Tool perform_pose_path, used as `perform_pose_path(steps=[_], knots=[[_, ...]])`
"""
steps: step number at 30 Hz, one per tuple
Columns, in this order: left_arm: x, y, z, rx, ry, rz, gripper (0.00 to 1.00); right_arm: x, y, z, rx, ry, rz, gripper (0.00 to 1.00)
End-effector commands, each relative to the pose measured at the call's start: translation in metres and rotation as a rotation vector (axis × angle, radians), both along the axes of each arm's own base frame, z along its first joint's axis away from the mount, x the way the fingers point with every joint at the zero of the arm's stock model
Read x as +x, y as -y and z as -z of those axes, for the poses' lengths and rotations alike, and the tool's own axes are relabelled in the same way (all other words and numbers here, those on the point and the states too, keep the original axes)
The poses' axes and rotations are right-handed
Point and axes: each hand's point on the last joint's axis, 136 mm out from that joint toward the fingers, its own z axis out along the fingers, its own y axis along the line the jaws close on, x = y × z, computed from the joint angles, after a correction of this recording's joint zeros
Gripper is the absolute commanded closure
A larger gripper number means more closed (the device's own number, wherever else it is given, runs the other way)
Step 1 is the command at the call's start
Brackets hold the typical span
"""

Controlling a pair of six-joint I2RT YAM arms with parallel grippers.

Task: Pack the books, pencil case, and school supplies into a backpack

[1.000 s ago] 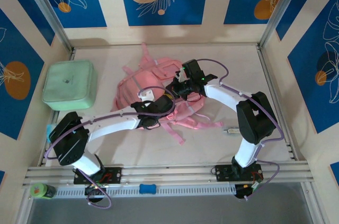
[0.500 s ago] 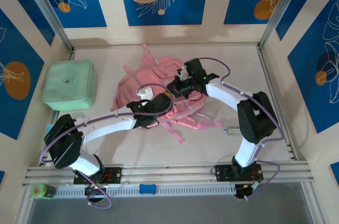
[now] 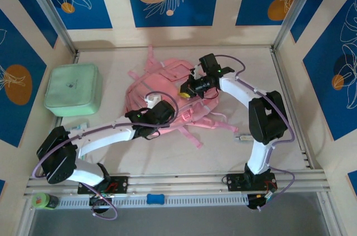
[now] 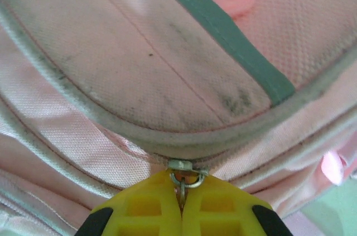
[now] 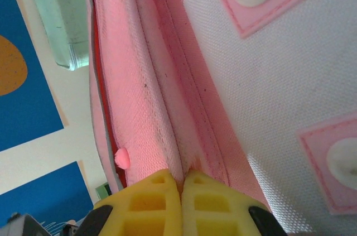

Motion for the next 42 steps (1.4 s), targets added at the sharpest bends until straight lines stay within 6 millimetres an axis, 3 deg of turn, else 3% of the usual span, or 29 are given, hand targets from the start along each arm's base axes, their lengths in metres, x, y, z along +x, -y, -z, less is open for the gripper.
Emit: perform_pose_path(steps=[1, 2, 4, 6, 8, 11, 15, 18, 22, 24, 25, 26, 30, 35, 37, 39, 42], knots=[[-0.030, 0.045, 0.000, -0.110, -0.057, 0.232, 1.00, 0.060, 0.013, -0.027, -0.016, 0.199, 0.047, 1.00], [-0.029, 0.060, -0.006, -0.146, -0.066, 0.268, 1.00, 0.066, 0.012, -0.025, -0.023, 0.195, 0.040, 1.00], [-0.026, 0.072, -0.010, -0.114, -0.076, 0.290, 1.00, 0.069, 0.011, -0.024, -0.028, 0.188, 0.029, 1.00], [-0.019, 0.067, -0.013, -0.046, -0.061, 0.279, 1.00, 0.067, 0.017, -0.025, -0.031, 0.184, 0.035, 0.79], [-0.012, 0.053, -0.013, 0.018, -0.038, 0.253, 1.00, 0.059, 0.028, -0.033, -0.019, 0.183, 0.050, 0.69], [-0.005, 0.048, -0.013, -0.044, -0.042, 0.266, 1.00, 0.031, 0.033, -0.035, 0.056, 0.127, 0.058, 0.58], [0.000, 0.049, -0.016, -0.104, -0.012, 0.282, 1.00, -0.013, 0.023, -0.028, 0.138, 0.042, 0.057, 0.56], [0.000, 0.051, -0.017, -0.098, 0.002, 0.312, 1.00, -0.034, 0.004, -0.016, 0.156, -0.011, 0.041, 0.56], [-0.003, 0.062, -0.018, -0.122, -0.007, 0.364, 1.00, -0.039, -0.017, -0.005, 0.138, -0.018, 0.028, 0.57], [-0.004, 0.066, -0.019, -0.124, 0.003, 0.401, 1.00, -0.036, -0.023, 0.005, 0.101, -0.013, 0.014, 0.63], [-0.005, 0.066, -0.020, -0.111, 0.007, 0.418, 1.00, -0.035, -0.021, 0.012, 0.072, -0.023, 0.012, 0.71], [-0.006, 0.062, -0.021, -0.082, 0.004, 0.427, 1.00, -0.033, -0.018, 0.015, 0.056, -0.022, 0.010, 0.81], [-0.009, 0.023, -0.022, 0.060, 0.006, 0.376, 1.00, -0.030, 0.006, 0.013, 0.000, 0.024, 0.006, 0.99], [-0.009, -0.044, -0.012, 0.151, -0.026, 0.277, 1.00, -0.013, 0.051, -0.002, 0.032, 0.049, 0.019, 1.00], [-0.005, -0.062, -0.004, 0.137, -0.032, 0.243, 1.00, -0.001, 0.067, -0.007, 0.035, 0.035, 0.030, 1.00], [-0.001, -0.069, -0.006, 0.094, -0.017, 0.231, 1.00, 0.007, 0.076, -0.013, 0.043, 0.062, 0.042, 1.00], [0.000, -0.050, -0.015, 0.005, 0.013, 0.303, 1.00, 0.003, 0.068, -0.021, 0.045, 0.081, 0.014, 1.00]])
